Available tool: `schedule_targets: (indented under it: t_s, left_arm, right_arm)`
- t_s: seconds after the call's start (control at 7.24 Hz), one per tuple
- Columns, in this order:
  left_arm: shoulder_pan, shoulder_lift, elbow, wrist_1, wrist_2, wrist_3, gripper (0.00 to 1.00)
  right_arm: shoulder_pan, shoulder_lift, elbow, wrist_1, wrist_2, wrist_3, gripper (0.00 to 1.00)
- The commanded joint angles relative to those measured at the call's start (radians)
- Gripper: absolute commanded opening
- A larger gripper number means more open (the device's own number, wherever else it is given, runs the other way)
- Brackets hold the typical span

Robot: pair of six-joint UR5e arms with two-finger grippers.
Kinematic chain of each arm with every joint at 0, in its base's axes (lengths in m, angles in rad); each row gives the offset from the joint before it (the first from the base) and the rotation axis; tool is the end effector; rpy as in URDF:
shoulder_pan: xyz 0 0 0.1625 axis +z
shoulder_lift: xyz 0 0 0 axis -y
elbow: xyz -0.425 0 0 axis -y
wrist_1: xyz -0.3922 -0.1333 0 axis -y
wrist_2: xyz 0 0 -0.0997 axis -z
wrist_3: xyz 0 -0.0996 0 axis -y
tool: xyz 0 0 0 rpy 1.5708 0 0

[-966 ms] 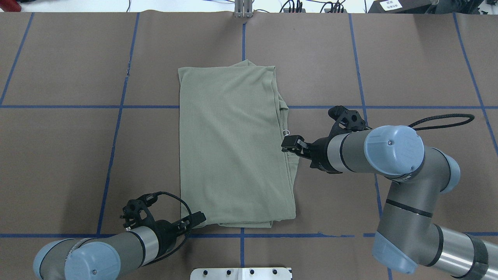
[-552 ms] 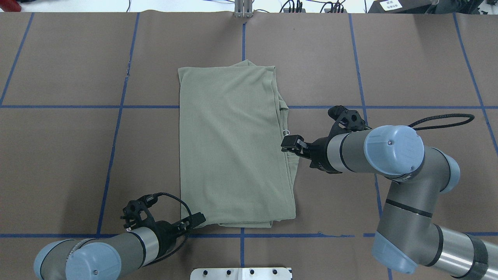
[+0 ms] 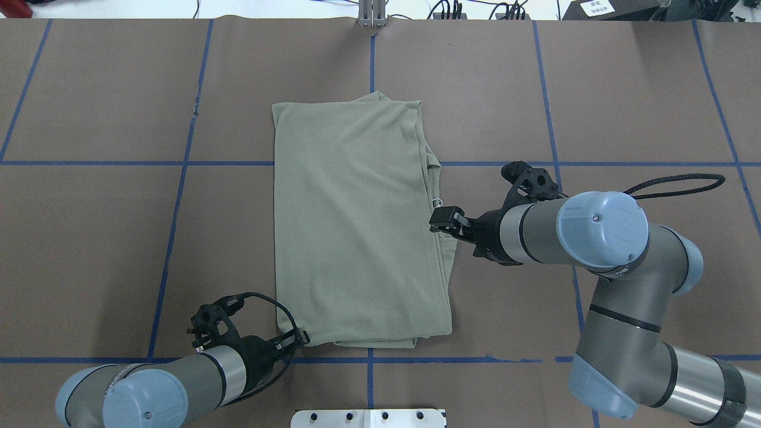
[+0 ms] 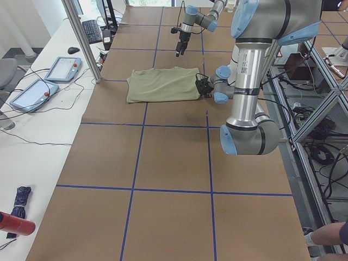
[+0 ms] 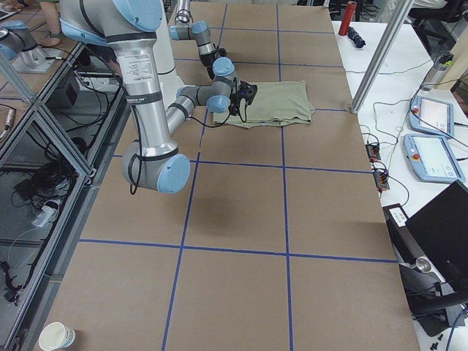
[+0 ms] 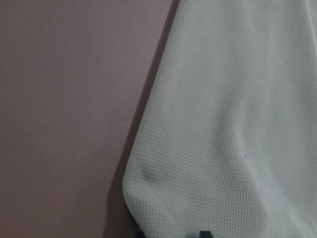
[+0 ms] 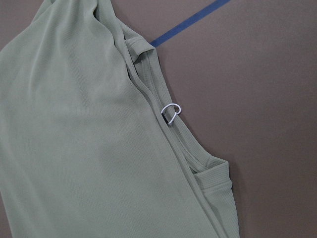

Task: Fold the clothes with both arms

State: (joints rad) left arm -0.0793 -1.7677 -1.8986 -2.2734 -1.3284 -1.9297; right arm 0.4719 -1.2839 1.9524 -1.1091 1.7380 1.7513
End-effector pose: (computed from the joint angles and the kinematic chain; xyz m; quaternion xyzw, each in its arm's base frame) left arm 0.5330 -0.2001 0.3215 0.0182 0.5798 -0.2444 0.7770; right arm -0.4452 -0.3583 0.2787 0.0077 -0.5382 0.2273 0.8115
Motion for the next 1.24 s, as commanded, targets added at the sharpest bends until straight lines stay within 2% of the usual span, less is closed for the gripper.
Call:
schedule_targets:
  t_s: [0.0,0.14,0.28,0.41,0.55,1.1]
  left_arm:
    - [-0.005,-0.001,-0.005,-0.002,-0.002,0.011,0.0]
    - [-0.013,-0.003,-0.007,0.0,-0.003,0.011,0.0]
    - [-0.014,-0.003,-0.007,0.0,-0.003,0.011,0.0]
    - [-0.014,-0.004,-0.007,-0.002,-0.003,0.011,0.0]
    - [-0.014,-0.007,-0.008,-0.002,-0.005,0.011,0.0]
    - [-0.016,-0.01,-0.019,-0.002,-0.003,0.011,0.0]
  right_arm:
    - [-0.016,-0.002,0.0,-0.002,-0.015,0.01,1.0]
    - [-0.065,0.0,0.005,-0.017,-0.091,0.159,1.0]
    - [-0.123,0.005,0.022,-0.096,-0.148,0.271,0.98]
    - [-0.156,0.064,0.058,-0.296,-0.15,0.319,0.98]
    - [-0.218,0.118,0.042,-0.404,-0.164,0.393,0.97]
    - [-0.277,0.141,-0.052,-0.394,-0.236,0.438,0.96]
